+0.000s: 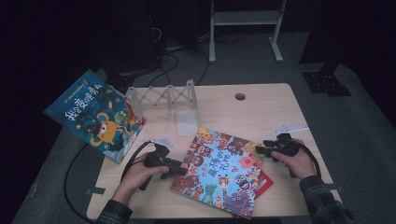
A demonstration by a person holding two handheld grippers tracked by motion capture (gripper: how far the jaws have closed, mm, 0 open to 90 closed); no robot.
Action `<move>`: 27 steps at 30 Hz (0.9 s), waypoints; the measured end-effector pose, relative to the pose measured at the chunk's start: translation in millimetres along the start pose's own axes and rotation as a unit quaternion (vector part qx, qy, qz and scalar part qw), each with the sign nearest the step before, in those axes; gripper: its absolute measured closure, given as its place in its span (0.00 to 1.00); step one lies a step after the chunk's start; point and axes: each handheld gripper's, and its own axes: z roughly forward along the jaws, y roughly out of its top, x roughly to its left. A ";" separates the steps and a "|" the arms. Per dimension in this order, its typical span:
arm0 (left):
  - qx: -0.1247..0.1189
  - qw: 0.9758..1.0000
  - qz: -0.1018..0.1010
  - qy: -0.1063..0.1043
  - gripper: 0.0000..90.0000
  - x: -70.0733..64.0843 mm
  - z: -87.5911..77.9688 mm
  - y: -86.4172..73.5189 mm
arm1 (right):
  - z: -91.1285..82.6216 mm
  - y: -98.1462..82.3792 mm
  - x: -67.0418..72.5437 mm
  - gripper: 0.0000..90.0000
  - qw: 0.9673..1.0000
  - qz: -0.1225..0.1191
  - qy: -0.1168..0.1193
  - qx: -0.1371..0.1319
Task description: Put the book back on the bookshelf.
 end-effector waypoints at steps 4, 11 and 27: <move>-0.006 1.000 -0.010 0.007 0.49 3.9 -2.6 -1.1 | 7.1 4.4 4.9 0.48 1.000 -0.010 0.007 0.001; -0.011 1.000 -0.020 0.014 0.48 8.6 -3.1 -2.8 | 16.6 10.8 9.8 0.48 1.000 -0.028 0.011 0.000; -0.016 0.999 -0.025 0.019 0.48 12.2 2.7 -1.2 | 0.0 3.7 21.6 0.54 0.999 -0.048 -0.009 0.018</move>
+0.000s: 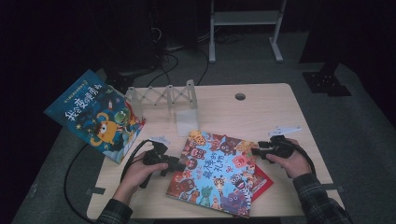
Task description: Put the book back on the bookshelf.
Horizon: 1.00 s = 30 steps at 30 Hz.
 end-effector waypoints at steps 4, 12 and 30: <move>0.003 1.000 0.002 -0.004 0.47 -1.1 1.3 0.4 | -4.4 -5.7 3.9 0.54 0.999 0.020 0.023 0.009; 0.011 1.000 -0.002 -0.009 0.50 -3.9 -0.7 -1.5 | 2.4 -3.6 6.5 0.53 0.999 0.033 0.038 0.009; -0.004 1.000 -0.018 -0.017 0.43 -0.2 2.9 -5.2 | 1.5 -7.2 15.9 0.49 0.998 0.015 0.062 0.014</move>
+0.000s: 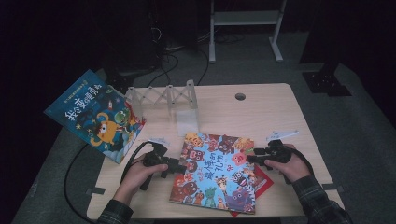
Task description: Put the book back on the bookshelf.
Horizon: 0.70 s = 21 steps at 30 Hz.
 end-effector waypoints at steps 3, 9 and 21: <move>0.000 1.000 -0.002 0.000 0.43 0.1 0.2 -0.1 | -1.5 -3.2 7.7 0.47 1.000 -0.013 -0.004 0.002; -0.008 1.000 -0.008 -0.003 0.40 0.9 2.3 -1.4 | -3.6 -10.1 17.2 0.42 1.000 -0.017 -0.002 0.000; -0.011 1.000 -0.020 -0.003 0.38 9.4 -4.7 -6.1 | 2.9 -8.8 29.2 0.39 1.000 -0.026 -0.001 0.001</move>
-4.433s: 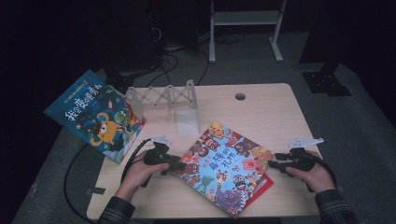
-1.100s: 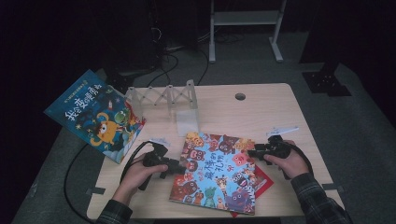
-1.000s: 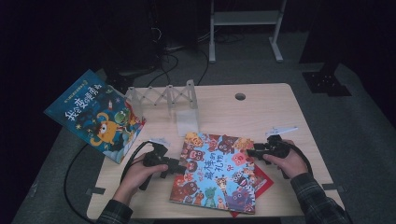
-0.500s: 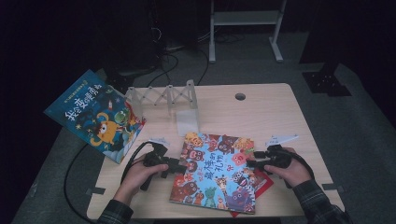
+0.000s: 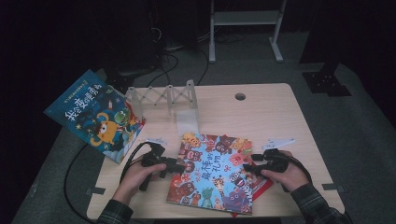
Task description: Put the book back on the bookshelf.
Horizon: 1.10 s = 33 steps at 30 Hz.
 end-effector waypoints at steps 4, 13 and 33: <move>0.000 1.000 -0.004 -0.004 0.38 2.4 -2.1 -2.5 | 3.9 3.8 5.3 0.38 1.000 -0.008 -0.006 0.004; 0.013 0.999 -0.012 -0.030 0.30 1.1 7.8 -1.4 | 4.5 4.7 8.8 0.38 1.000 -0.016 -0.013 0.004; 0.014 1.000 -0.007 -0.023 0.39 -10.0 -10.2 12.4 | 7.1 5.4 10.5 0.30 1.000 -0.011 -0.006 0.004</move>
